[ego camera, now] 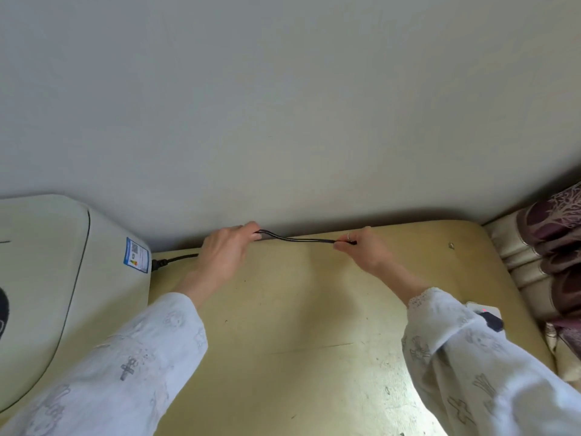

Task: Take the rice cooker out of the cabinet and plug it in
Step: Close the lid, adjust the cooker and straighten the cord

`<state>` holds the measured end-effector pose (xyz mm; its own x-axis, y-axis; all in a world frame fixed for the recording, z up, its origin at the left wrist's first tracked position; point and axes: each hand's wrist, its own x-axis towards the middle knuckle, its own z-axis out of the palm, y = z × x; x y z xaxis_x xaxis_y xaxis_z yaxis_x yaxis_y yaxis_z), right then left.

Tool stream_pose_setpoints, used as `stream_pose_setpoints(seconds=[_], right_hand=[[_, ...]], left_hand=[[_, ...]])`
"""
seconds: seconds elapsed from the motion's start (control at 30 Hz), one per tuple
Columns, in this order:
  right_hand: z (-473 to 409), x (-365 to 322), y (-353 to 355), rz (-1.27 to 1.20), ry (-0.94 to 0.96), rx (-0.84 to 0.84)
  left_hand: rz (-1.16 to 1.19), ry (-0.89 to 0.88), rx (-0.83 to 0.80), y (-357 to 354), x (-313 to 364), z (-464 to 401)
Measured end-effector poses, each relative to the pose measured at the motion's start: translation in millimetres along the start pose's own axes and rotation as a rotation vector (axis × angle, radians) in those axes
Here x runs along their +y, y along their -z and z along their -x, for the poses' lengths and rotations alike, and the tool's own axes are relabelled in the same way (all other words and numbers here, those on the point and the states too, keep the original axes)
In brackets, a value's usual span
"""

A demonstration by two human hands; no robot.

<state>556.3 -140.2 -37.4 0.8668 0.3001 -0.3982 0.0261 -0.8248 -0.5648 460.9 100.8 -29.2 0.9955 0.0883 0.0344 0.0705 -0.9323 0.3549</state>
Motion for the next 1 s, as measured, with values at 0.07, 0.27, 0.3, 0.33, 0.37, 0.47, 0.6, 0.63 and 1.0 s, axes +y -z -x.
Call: stream_pose_setpoints(seconds=[0.07, 0.27, 0.3, 0.33, 0.37, 0.47, 0.6, 0.63, 1.0], right_hand=[[-9.8, 1.7, -3.9, 0.111, 0.057, 0.092], [-32.3, 14.5, -4.3, 0.133, 0.131, 0.176], [-35.1, 14.5, -5.0, 0.105, 0.137, 0.197], [-37.4, 12.6, -6.4, 0.071, 0.141, 0.216], [-39.1, 10.9, -7.6, 0.03, 0.138, 0.231], [-39.7, 6.7, -8.5, -0.037, 0.087, 0.267], [-21.5, 28.8, 6.8, 0.077, 0.056, 0.141], [-13.6, 38.6, 11.8, 0.135, 0.026, 0.122], [54.0, 113.6, 45.6, 0.442, -0.332, -0.095]], left_hand=[[0.043, 0.018, -0.013, -6.9, 3.1, 3.1], [-0.118, 0.09, -0.201, -41.9, 13.9, 6.7], [-0.156, 0.099, -0.239, -47.2, 16.9, 5.0], [-0.19, 0.105, -0.27, -51.1, 19.3, 3.4], [-0.222, 0.109, -0.295, -55.5, 21.6, 3.0], [-0.3, 0.112, -0.336, -65.1, 22.7, 5.9], [-0.322, 0.138, -0.344, -72.1, 24.2, 8.6], [-0.314, 0.149, -0.341, -72.7, 25.0, 9.3], [-0.214, 0.225, -0.324, -67.0, 31.6, 14.9]])
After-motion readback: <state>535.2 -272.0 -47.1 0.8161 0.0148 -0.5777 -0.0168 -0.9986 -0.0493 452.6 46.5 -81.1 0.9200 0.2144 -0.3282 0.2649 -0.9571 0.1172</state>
